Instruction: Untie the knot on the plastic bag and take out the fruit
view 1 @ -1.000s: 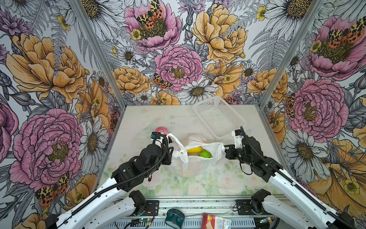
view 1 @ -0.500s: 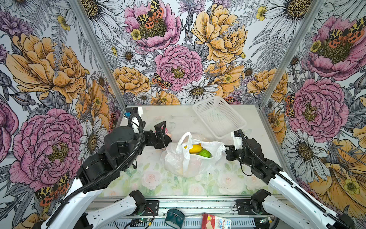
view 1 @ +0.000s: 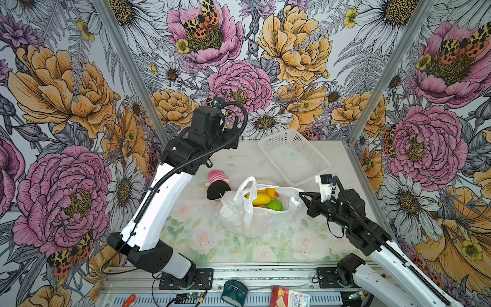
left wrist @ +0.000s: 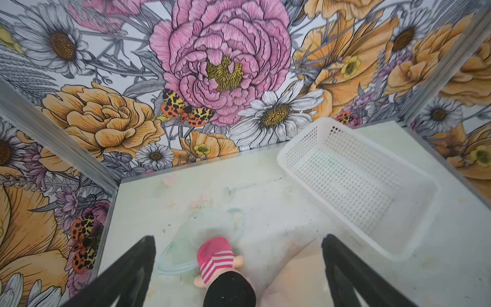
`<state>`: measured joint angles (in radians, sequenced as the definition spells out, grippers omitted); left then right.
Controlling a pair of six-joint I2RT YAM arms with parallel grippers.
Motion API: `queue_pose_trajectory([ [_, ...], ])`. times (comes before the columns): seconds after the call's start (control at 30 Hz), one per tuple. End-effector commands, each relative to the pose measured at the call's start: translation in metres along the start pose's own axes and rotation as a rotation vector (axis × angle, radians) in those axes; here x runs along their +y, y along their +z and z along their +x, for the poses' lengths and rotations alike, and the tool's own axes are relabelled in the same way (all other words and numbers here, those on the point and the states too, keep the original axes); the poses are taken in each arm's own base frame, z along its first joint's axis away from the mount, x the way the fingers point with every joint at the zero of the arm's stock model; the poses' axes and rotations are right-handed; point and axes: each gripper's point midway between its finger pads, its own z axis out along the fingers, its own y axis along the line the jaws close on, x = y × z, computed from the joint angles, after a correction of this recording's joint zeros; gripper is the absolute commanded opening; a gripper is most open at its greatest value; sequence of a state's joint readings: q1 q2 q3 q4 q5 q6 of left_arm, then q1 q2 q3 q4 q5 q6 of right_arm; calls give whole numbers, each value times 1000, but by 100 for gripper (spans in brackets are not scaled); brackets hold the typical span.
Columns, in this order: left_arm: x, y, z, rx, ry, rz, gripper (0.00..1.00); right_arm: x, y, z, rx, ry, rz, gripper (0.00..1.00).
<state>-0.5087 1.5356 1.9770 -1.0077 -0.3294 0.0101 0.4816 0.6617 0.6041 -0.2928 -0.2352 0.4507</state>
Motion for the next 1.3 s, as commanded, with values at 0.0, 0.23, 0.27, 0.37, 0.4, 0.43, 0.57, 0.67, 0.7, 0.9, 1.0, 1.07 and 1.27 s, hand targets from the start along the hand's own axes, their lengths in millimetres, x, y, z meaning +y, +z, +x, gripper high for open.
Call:
queue_pose_trajectory([
  [0.0, -6, 19, 38, 128, 82, 53, 97, 5, 0, -4, -24, -15, -34, 0],
  [0.23, -37, 64, 94, 265, 131, 152, 90, 8, 0, -4, -28, -22, -51, 0],
  [0.27, -41, 67, 101, 274, 136, 167, 89, 8, -1, -4, -31, -22, -51, 0],
  [0.37, -54, 64, 111, 289, 134, 243, 87, 9, -2, -5, -38, -24, -54, 0],
  [0.4, -57, 59, 112, 281, 141, 265, 87, 9, -2, -6, -40, -24, -55, 0],
  [0.43, -61, 55, 112, 268, 146, 289, 87, 9, -2, -6, -42, -25, -54, 0],
  [0.57, -88, 29, 116, 217, 198, 440, 88, 9, -2, -5, -44, -24, -55, 0],
  [0.67, -107, 10, 118, 191, 246, 543, 87, 8, -1, -4, -43, -20, -55, 0],
  [0.7, -109, 7, 121, 189, 257, 558, 87, 7, -1, -3, -41, -18, -54, 0],
  [0.9, -122, 7, 132, 212, 283, 615, 88, 7, -4, -2, -51, -13, -56, 0],
  [1.0, -133, 10, 142, 237, 312, 633, 89, 7, -5, -1, -55, -11, -55, 0],
  [1.07, -138, 12, 150, 254, 335, 636, 91, 6, -4, 0, -51, -8, -50, 0],
  [1.27, -142, 21, 162, 289, 372, 612, 94, 4, 0, 1, -39, -7, -43, 0],
])
